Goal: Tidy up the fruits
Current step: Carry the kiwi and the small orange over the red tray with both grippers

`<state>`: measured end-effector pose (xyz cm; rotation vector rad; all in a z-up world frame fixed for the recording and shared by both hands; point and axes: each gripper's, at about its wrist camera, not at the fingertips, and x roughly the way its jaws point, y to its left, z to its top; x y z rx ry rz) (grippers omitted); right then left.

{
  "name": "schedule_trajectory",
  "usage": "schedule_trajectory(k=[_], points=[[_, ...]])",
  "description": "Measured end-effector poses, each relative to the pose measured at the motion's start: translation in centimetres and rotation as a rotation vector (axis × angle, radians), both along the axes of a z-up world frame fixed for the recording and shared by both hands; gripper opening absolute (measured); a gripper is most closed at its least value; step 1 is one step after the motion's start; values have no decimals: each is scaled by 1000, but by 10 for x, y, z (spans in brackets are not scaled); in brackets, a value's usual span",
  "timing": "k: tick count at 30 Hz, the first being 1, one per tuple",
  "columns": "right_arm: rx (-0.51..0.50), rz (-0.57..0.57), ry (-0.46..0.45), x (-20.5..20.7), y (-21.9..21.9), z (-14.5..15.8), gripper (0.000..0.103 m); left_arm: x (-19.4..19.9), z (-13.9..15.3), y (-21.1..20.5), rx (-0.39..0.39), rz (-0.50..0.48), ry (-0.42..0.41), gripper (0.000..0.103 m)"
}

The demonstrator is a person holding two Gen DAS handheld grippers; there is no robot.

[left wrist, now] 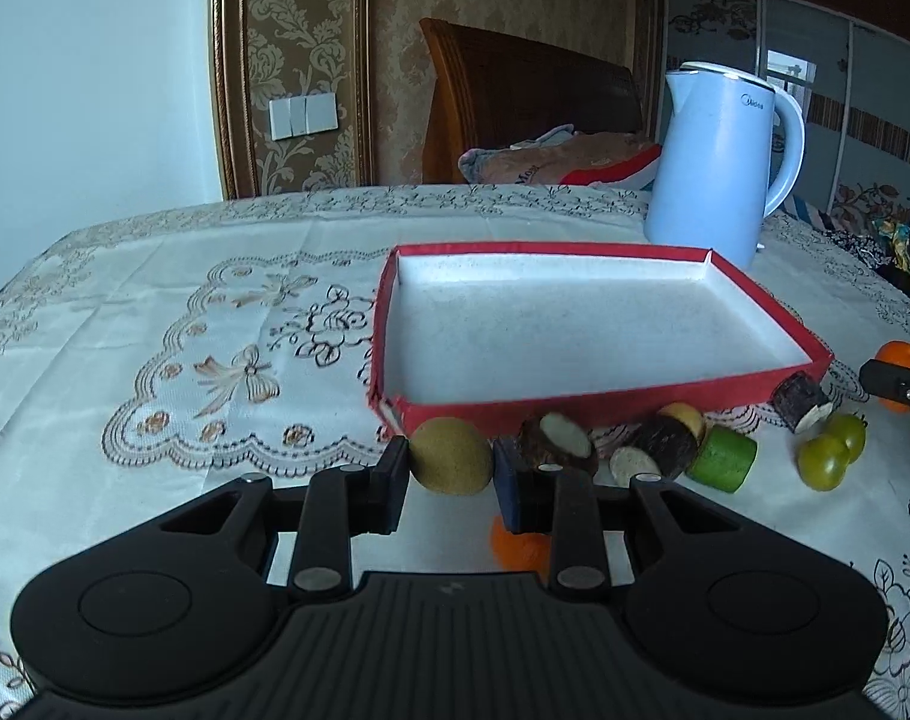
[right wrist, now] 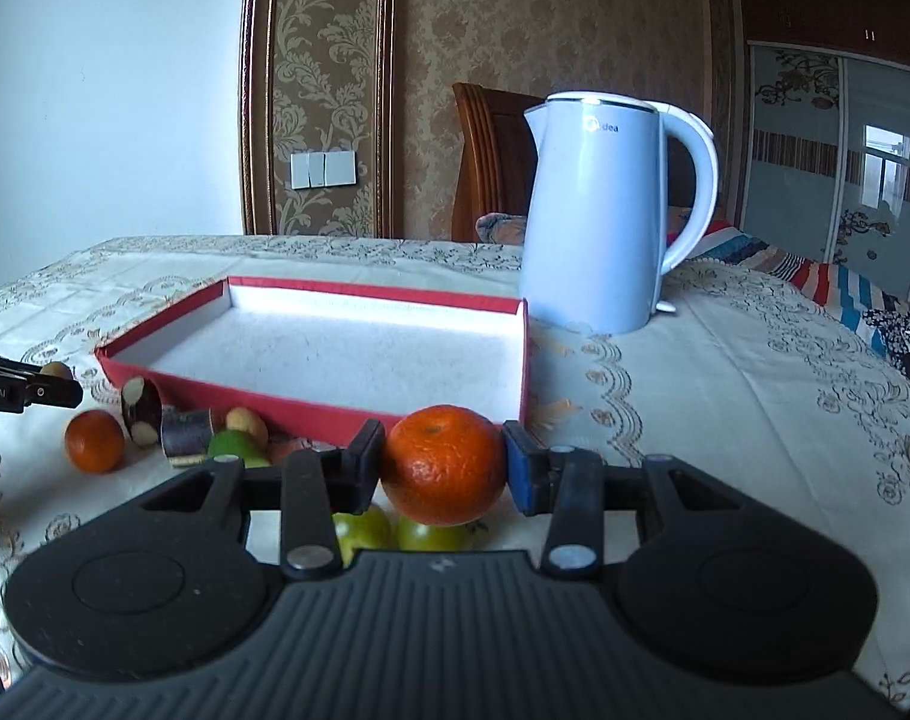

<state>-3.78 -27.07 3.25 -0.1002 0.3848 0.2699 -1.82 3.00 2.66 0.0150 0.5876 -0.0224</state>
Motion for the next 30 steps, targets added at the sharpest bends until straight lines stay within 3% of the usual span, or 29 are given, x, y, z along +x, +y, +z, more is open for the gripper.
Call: schedule_trajectory(k=[8,16,24,30], points=[[20,-24,6,48,21,9,40,56,1,-40,-24,-15,-4,29],[60,-62,102,113,37,-5,40,106,-6,-53,-39,42,38,29],[42,-85,182,154,50,-16,40,136,-19,-47,-54,84,102,29],[24,-77,210,160,55,-21,40,142,-20,-51,-63,77,109,29]])
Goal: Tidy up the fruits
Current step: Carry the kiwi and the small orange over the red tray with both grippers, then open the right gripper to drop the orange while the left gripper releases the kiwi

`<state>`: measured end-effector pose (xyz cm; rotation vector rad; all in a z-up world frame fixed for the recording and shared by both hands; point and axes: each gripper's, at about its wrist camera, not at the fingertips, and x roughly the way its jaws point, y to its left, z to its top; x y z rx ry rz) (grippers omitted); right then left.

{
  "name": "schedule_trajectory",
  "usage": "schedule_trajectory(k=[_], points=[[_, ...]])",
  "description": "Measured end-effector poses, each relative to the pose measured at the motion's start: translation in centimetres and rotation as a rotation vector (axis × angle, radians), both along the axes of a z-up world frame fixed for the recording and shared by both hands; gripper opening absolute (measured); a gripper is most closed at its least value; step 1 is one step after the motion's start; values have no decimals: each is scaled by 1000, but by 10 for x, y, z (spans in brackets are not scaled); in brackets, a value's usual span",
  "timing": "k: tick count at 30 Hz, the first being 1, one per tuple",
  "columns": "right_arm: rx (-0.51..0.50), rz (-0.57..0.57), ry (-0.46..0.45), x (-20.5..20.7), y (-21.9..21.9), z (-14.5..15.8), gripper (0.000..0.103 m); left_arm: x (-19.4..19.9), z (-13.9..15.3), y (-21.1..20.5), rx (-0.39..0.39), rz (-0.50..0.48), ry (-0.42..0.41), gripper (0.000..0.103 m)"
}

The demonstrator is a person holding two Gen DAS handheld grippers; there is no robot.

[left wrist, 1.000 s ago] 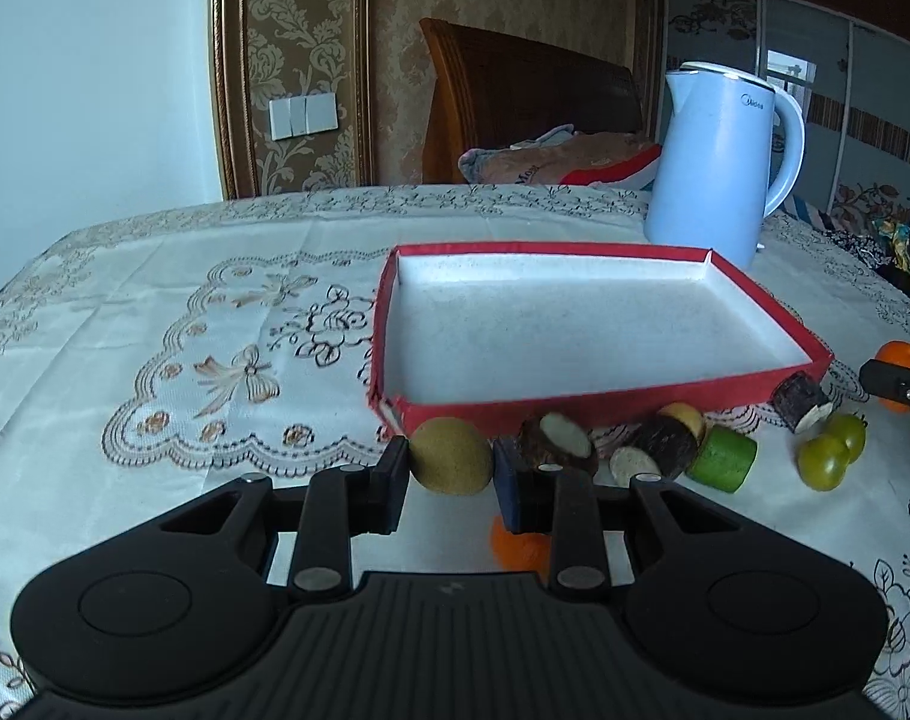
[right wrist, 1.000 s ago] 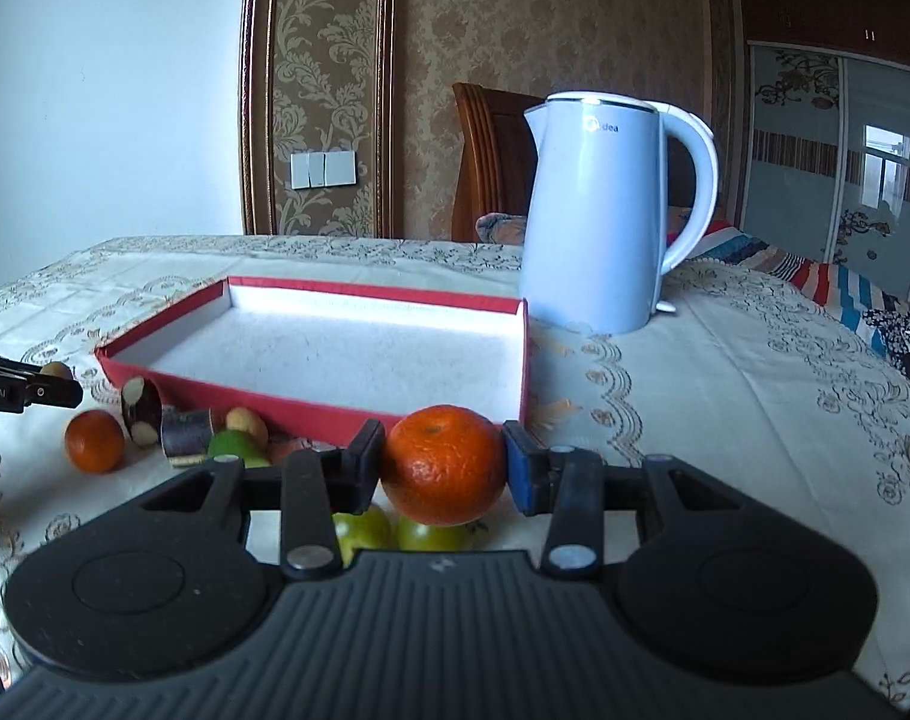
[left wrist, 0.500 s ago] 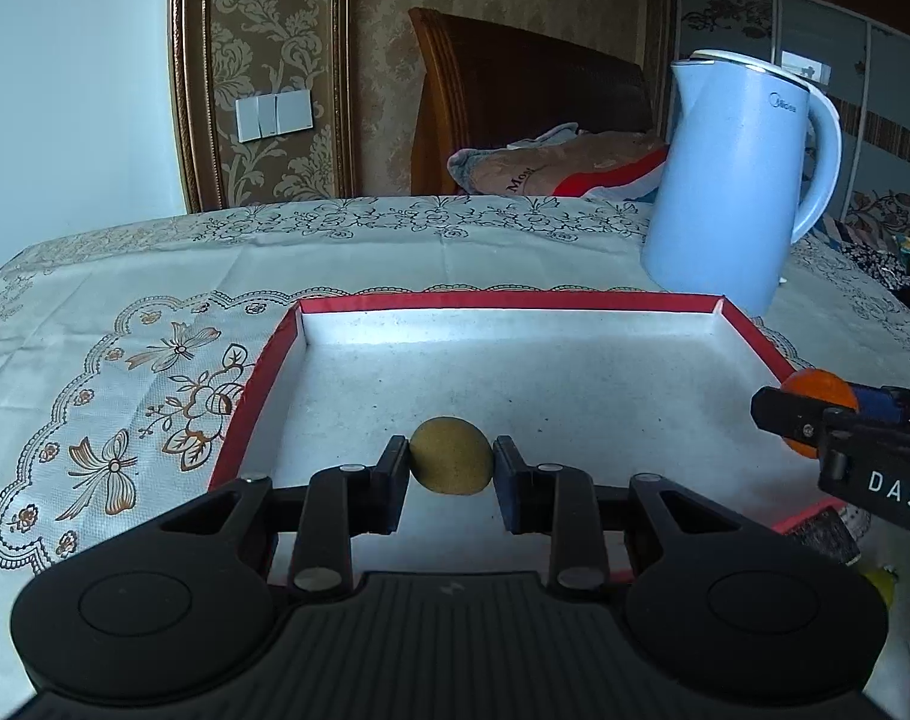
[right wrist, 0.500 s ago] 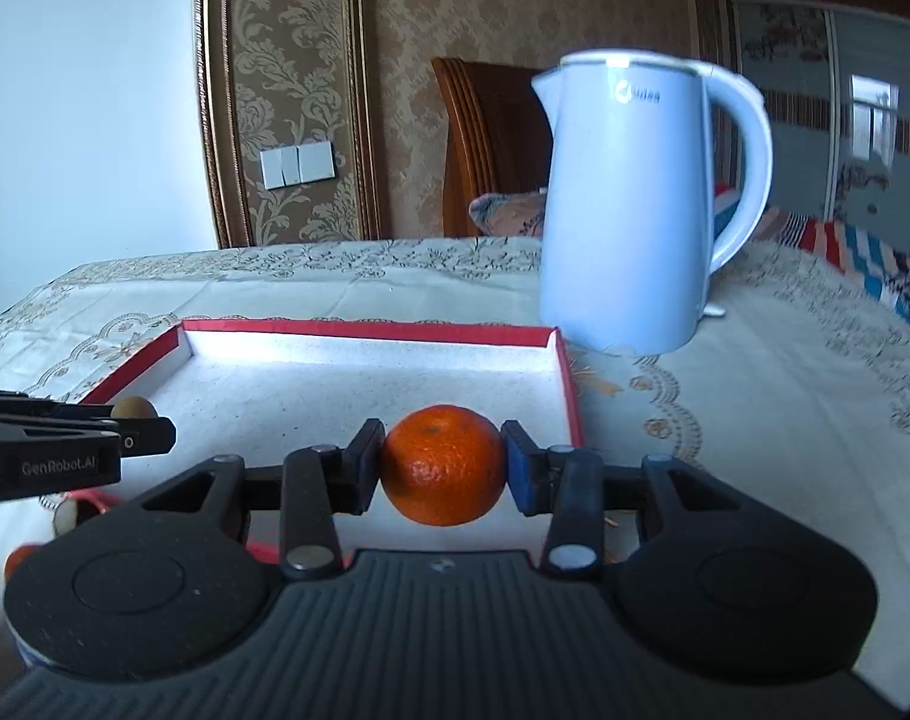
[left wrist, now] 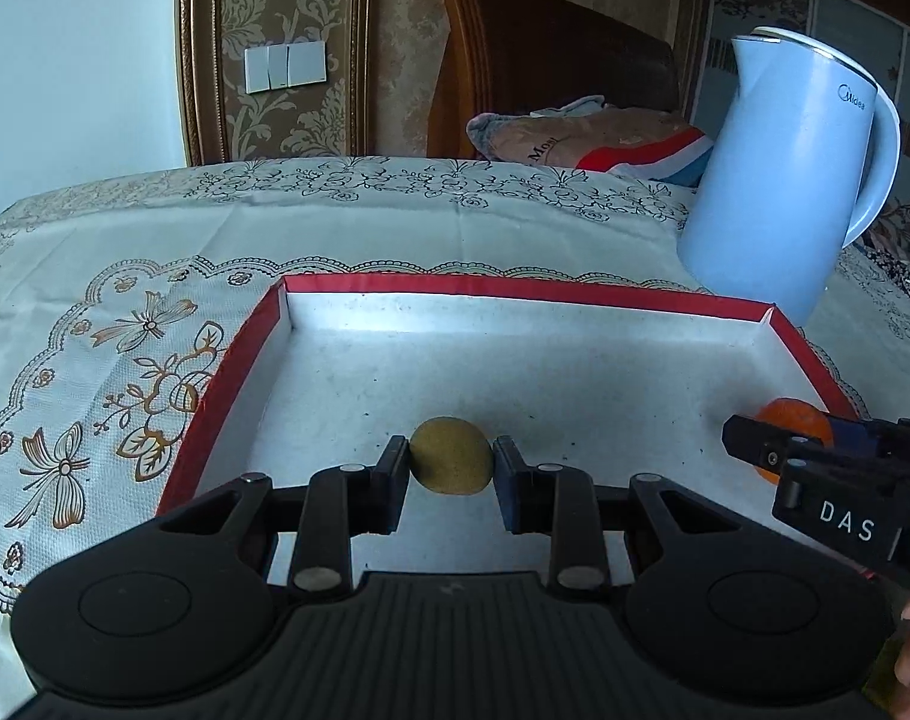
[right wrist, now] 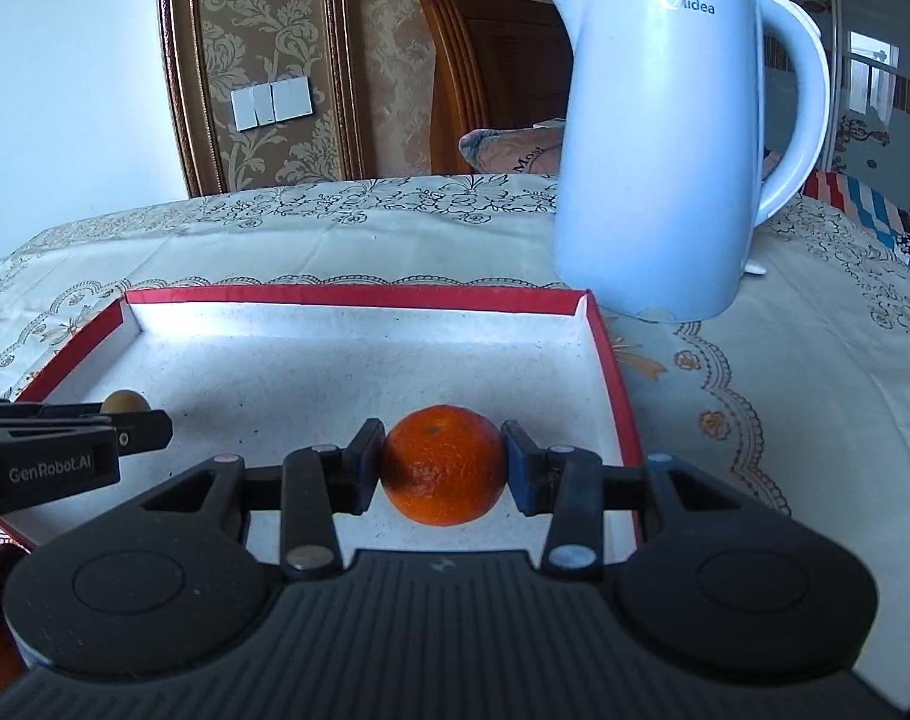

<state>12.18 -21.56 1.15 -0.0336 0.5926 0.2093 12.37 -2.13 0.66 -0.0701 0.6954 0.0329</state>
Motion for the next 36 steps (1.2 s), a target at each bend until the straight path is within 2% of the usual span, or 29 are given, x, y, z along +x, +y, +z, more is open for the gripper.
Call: schedule_trajectory(k=[3,20,25,30,32,34,36], points=[[-1,1,30,3,0,-3,40,4,-5,-3,15,-10,45,29],[-9,-6,61,6,0,-3,41,4,-6,-8,54,-17,47,29],[-22,-17,20,1,1,0,65,4,-6,-8,52,-15,48,30],[-16,-14,11,-2,0,1,65,2,-5,-6,48,-17,49,30],[-9,-14,2,-4,-1,2,70,0,-5,-5,39,-20,40,30],[0,-25,-20,-9,-4,4,79,-3,-4,-4,30,-19,23,30],[10,-19,-36,-13,-5,6,80,-7,-2,-3,27,-22,1,30]])
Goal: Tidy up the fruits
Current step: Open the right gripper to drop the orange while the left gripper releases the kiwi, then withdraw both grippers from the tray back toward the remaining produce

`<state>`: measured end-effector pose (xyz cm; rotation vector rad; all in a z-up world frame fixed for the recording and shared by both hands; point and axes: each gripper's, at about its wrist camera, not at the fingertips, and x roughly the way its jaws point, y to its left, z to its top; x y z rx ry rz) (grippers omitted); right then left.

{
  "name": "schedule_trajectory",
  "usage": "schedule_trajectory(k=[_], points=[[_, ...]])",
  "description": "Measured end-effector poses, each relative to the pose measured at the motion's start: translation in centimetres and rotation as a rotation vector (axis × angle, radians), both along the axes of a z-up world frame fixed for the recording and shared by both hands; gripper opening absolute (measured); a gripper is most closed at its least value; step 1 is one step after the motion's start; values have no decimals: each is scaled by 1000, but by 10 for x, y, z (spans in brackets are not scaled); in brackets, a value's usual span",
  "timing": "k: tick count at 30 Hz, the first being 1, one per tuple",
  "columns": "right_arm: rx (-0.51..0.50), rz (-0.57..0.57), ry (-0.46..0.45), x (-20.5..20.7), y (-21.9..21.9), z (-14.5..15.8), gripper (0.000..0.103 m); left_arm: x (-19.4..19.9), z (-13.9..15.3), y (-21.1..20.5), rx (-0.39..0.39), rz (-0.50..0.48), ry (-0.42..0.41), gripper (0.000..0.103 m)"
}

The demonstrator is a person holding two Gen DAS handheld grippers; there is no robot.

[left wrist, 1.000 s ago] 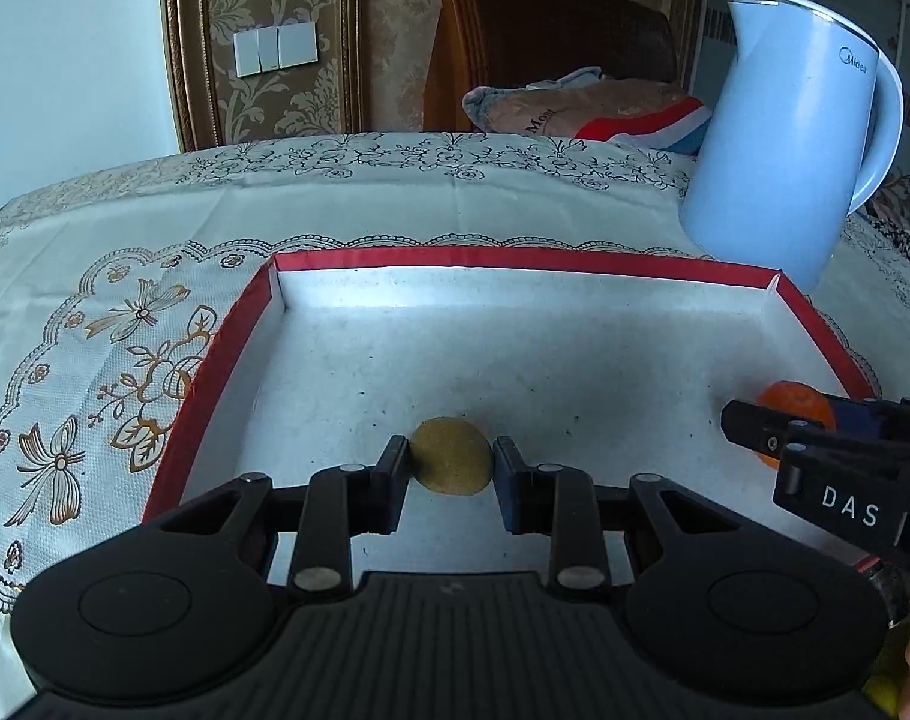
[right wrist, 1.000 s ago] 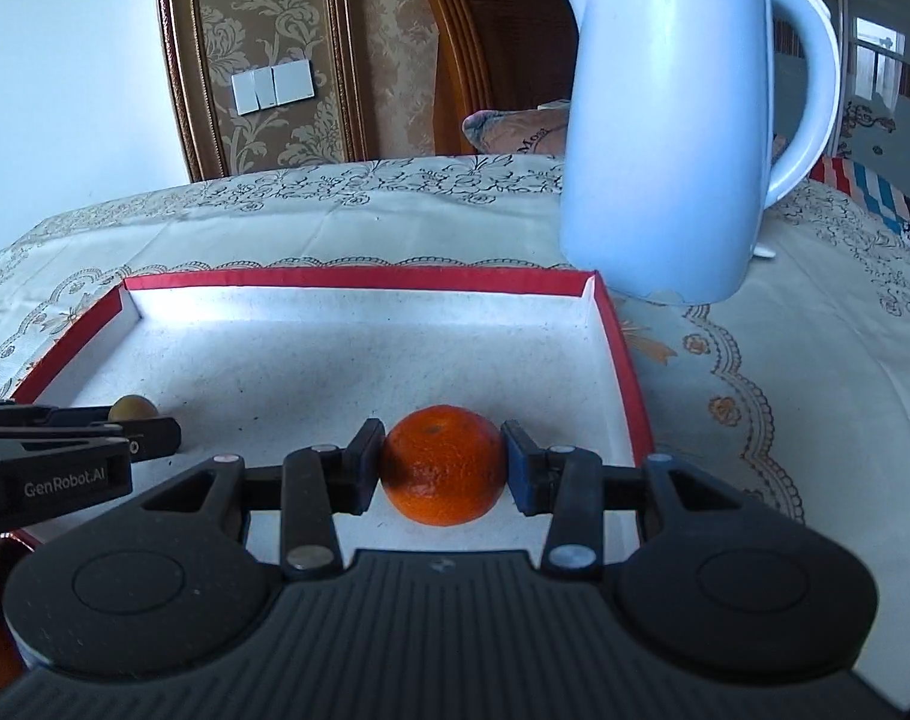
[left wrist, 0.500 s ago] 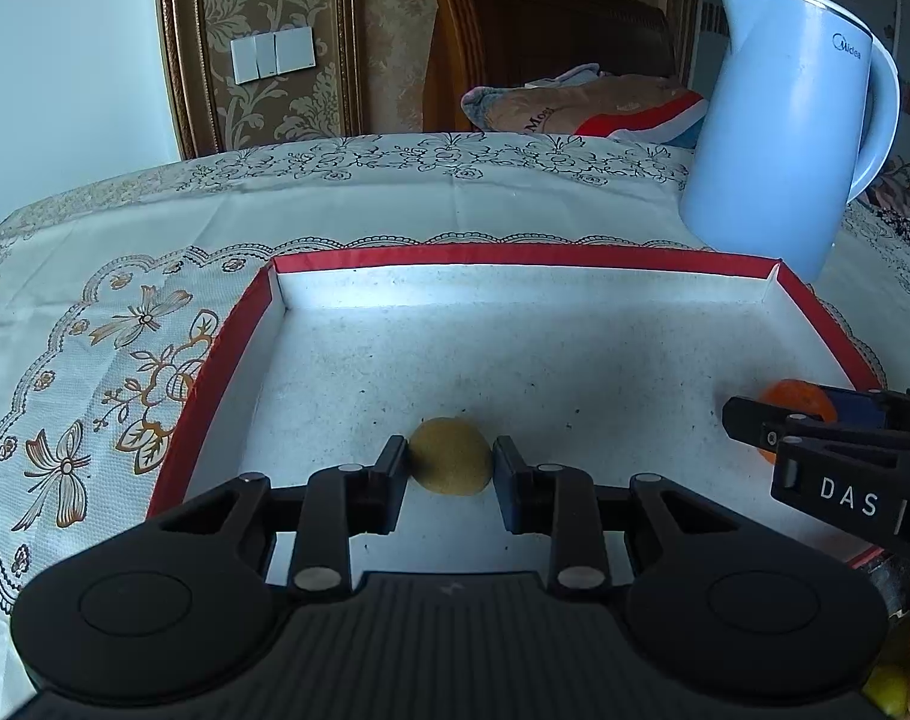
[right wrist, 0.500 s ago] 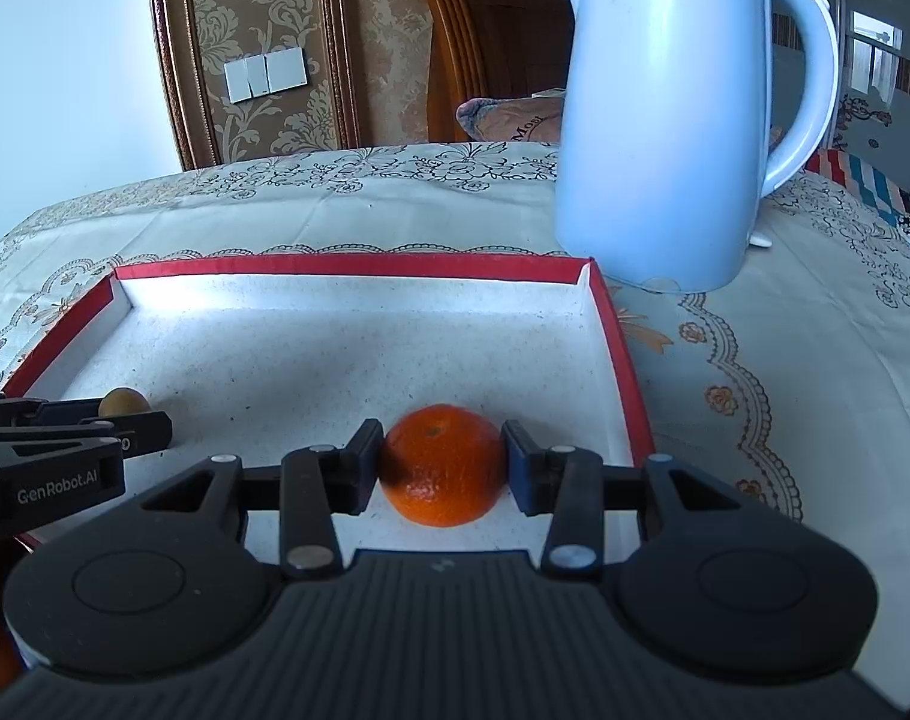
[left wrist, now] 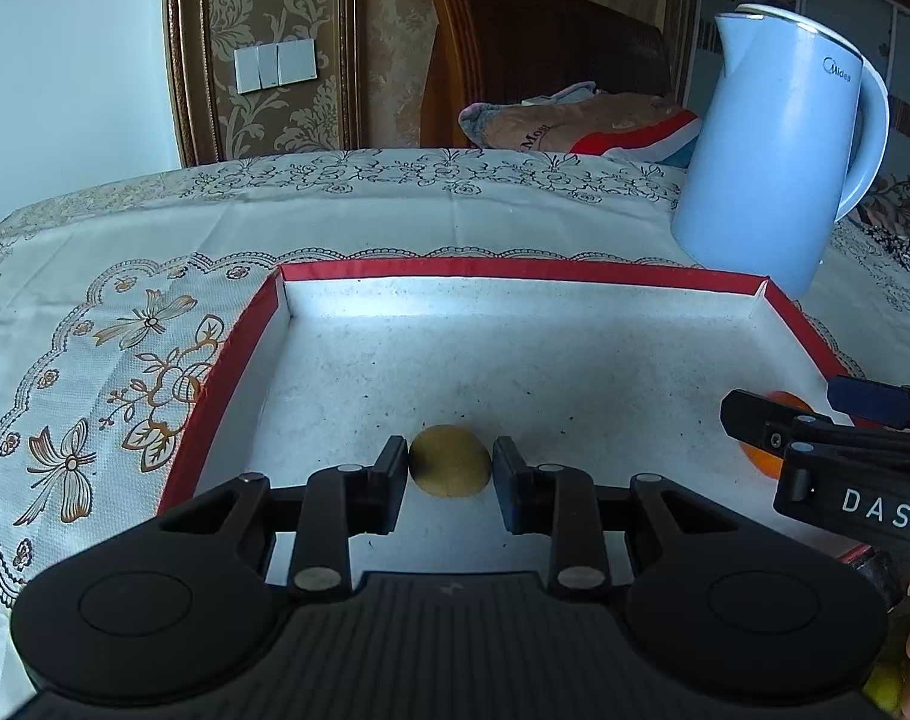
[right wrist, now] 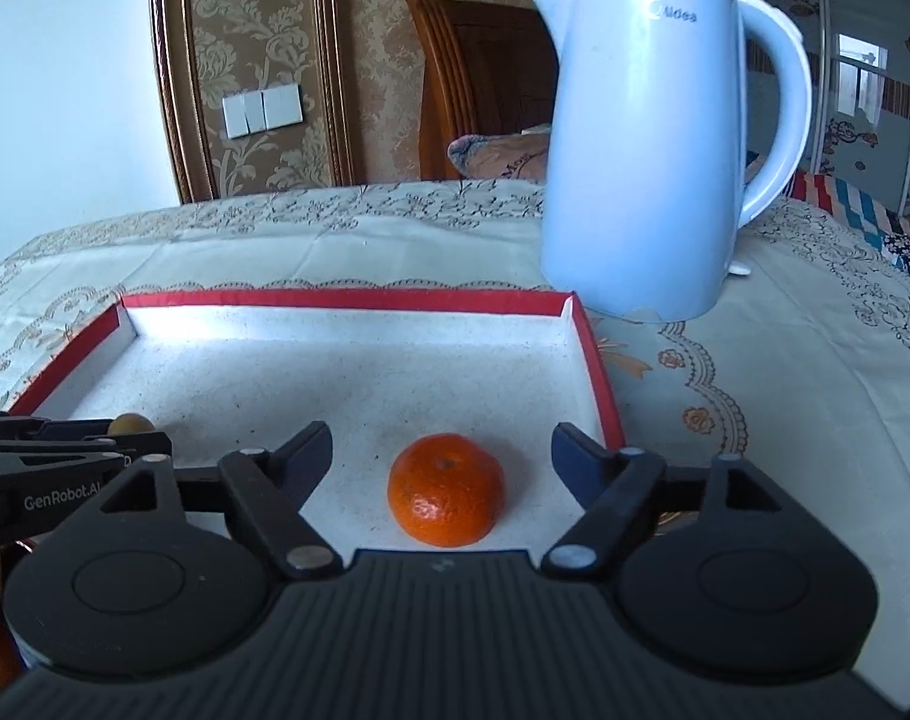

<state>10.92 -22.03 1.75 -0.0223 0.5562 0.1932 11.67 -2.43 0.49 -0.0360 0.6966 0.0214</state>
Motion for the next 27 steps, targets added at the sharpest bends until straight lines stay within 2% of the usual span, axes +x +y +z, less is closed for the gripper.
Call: schedule_trajectory(k=[6,9,14,16,23,25,26,27], points=[[20,2,-17,-9,-6,0,80,-14,7,0,22,-5,-65,30],[45,-4,-16,-13,-11,-1,86,-19,7,2,9,-13,-68,30],[62,-2,-29,-25,-16,-2,86,-30,6,5,10,-4,-78,30],[71,1,-33,-31,-16,-3,91,-34,7,8,5,-3,-84,30],[71,17,-100,-61,-17,-4,95,-56,8,18,-26,13,-107,31],[67,12,-127,-70,-19,-4,98,-64,8,21,-25,18,-118,42],[69,7,-141,-74,-20,-4,98,-69,9,21,-24,23,-129,61],[77,5,-157,-78,-22,-3,99,-74,10,22,-21,31,-150,73]])
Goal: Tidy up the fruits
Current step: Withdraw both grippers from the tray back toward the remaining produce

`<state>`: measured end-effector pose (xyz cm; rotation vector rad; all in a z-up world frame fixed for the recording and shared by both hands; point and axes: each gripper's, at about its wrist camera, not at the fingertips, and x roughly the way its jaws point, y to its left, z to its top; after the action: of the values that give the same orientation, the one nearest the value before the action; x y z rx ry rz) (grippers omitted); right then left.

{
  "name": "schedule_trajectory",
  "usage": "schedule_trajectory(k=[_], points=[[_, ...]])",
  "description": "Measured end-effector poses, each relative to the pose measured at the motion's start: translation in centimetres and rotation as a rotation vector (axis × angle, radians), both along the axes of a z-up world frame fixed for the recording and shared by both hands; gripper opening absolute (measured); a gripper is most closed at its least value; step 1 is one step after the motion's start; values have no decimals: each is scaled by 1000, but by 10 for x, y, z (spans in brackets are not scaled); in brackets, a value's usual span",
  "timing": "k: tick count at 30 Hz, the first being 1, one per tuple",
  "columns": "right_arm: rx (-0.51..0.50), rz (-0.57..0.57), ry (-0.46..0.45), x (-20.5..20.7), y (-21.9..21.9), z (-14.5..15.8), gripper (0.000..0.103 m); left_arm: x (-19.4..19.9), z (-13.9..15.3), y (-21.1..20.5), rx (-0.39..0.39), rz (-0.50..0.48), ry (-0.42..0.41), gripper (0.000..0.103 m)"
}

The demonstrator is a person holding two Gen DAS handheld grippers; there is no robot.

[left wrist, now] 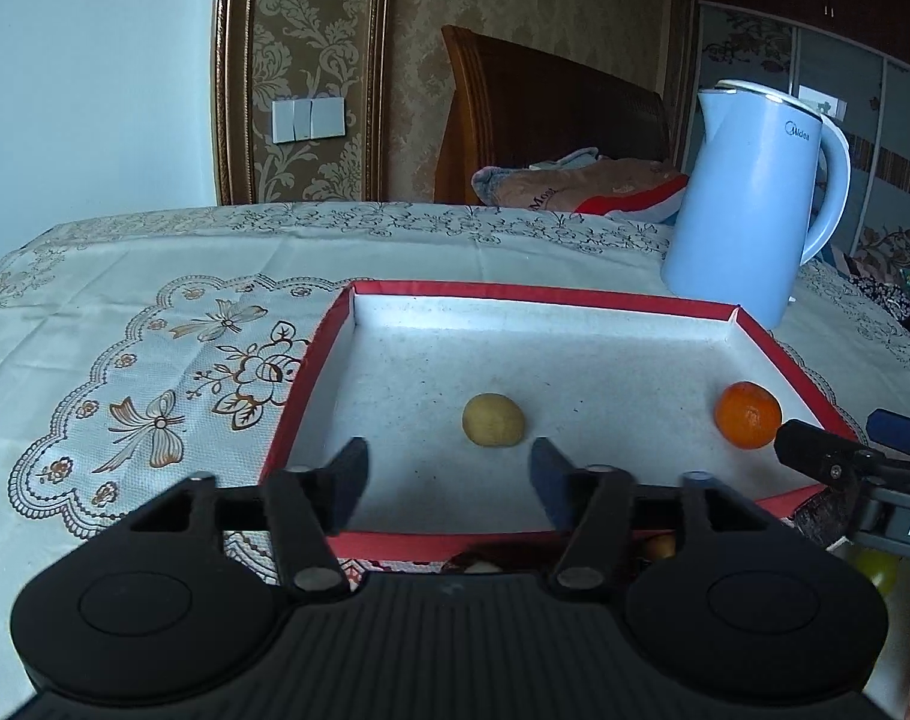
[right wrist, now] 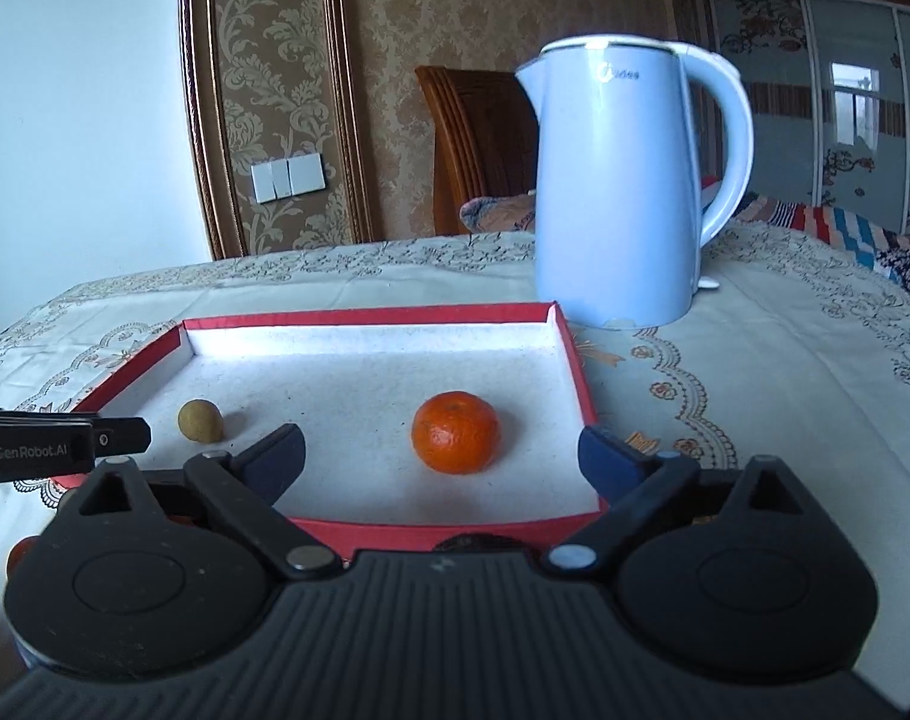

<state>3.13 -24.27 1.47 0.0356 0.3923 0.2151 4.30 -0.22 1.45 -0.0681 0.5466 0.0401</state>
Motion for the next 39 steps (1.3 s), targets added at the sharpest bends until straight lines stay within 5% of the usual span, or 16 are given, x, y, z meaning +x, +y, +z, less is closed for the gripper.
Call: schedule_trajectory(k=[5,23,31,39], points=[[17,-3,-36,-9,-5,3,100,-21,6,-4,62,8,-86,73],[13,2,-32,-38,-8,-6,103,-59,-6,10,25,-37,-62,77],[191,-59,-89,-57,-42,-9,103,-59,-10,4,58,-40,-47,77],[173,-91,-71,-53,-40,-11,103,-57,-11,7,52,-25,-36,78]])
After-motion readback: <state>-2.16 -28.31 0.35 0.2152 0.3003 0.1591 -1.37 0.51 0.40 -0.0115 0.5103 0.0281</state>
